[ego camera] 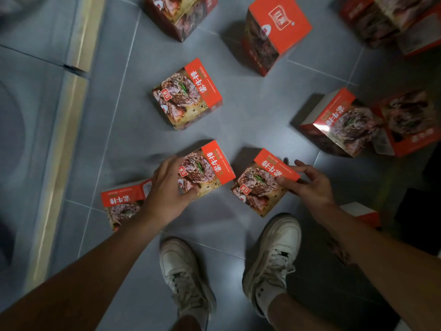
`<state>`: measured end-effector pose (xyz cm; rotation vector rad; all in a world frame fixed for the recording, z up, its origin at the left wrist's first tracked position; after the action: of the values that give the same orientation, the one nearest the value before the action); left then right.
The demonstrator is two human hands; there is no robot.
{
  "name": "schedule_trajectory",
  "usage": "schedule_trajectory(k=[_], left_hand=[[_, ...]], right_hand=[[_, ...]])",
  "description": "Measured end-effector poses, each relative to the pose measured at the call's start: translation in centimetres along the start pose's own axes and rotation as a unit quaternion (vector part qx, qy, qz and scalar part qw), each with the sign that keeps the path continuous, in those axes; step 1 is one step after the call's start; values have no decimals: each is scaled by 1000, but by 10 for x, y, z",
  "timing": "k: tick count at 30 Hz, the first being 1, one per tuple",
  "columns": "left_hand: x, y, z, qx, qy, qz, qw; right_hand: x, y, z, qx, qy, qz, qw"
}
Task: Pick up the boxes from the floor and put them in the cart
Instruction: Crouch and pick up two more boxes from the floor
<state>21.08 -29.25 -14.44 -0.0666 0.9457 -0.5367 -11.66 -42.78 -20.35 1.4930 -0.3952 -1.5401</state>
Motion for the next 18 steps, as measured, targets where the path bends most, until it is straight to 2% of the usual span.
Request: schedule_trajectory(k=[4,6,9,14,18], left_hand=[[21,22,-11,-83,-28,98,991],[30,35,-13,-181,-60,157,969],[36,47,-27,-272,-48,229,933],[38,49,-59,-320,8,227,920],[37,48,-71,-347,6,205,915]], right_hand=[[-2,-8,-8,58,-29,-15,998],[-4,-5,-10,82,-39,-20,996],[-6,-3,-12,99,-46,-25,994],[-3,0,-11,97,-43,-14,994],[-6,5,-19,88,-4,-26,996]])
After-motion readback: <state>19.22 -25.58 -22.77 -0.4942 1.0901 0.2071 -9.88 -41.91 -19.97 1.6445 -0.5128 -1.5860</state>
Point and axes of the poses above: each hand's wrist, its own x-axis towards the middle knuckle, its own z-axis out of the back of the hand, y = z × x, the point moved 8 cm from there along x, towards the middle knuckle, and after that the axes turned 15 degrees about z, right-handed, at the moved point
